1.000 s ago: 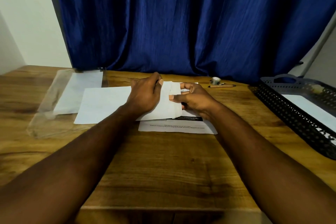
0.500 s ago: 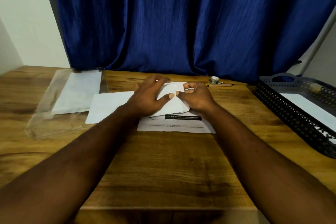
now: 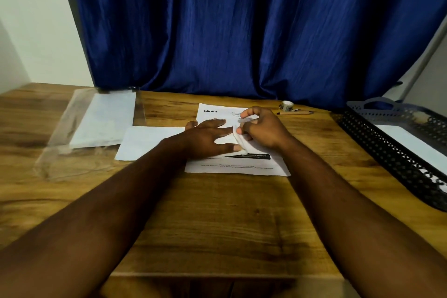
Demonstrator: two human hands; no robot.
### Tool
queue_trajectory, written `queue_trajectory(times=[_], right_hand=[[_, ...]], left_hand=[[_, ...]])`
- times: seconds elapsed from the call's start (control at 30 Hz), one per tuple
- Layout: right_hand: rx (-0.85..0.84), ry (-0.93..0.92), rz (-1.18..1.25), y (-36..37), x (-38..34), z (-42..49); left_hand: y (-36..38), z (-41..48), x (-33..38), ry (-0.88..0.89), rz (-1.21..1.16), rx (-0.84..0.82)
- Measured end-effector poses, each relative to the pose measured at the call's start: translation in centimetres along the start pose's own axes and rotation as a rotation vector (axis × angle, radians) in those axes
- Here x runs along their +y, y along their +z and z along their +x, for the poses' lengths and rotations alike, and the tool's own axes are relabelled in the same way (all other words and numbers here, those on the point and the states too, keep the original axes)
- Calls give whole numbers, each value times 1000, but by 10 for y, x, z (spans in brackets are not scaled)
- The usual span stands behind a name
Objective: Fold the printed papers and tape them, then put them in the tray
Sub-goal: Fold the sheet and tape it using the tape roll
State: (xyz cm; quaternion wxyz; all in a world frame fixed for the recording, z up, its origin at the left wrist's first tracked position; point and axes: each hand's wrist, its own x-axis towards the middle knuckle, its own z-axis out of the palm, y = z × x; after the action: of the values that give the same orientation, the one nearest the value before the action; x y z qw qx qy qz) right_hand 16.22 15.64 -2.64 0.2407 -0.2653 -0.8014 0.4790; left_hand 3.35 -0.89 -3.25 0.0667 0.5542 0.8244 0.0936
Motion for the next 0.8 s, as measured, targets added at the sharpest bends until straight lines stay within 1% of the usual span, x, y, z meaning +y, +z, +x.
queue_trajectory(times=[0.13, 0.2, 0.33, 0.43, 0.53, 0.6, 0.7, 0.8], right_hand=[[-96, -76, -95, -1, 1, -3], [-105, -119, -109, 0, 3, -6], [-14, -179, -141, 7, 5, -7], [68, -228, -165, 13, 8, -3], [133, -217, -156, 12, 11, 2], [102, -226, -176, 8, 13, 6], [-32, -300, -188, -3, 16, 10], [-144, -311, -223, -19, 17, 9]], left_hand=[[2, 3, -3, -17, -3, 10], [2, 3, -4, -17, -23, 12], [4, 5, -6, 23, 1, 15], [6, 9, -9, -6, 5, 3], [6, 11, -9, -39, 9, -39], [7, 13, -10, -53, -4, -50], [6, 15, -13, -54, -16, -49], [5, 14, -11, -35, -19, -56]])
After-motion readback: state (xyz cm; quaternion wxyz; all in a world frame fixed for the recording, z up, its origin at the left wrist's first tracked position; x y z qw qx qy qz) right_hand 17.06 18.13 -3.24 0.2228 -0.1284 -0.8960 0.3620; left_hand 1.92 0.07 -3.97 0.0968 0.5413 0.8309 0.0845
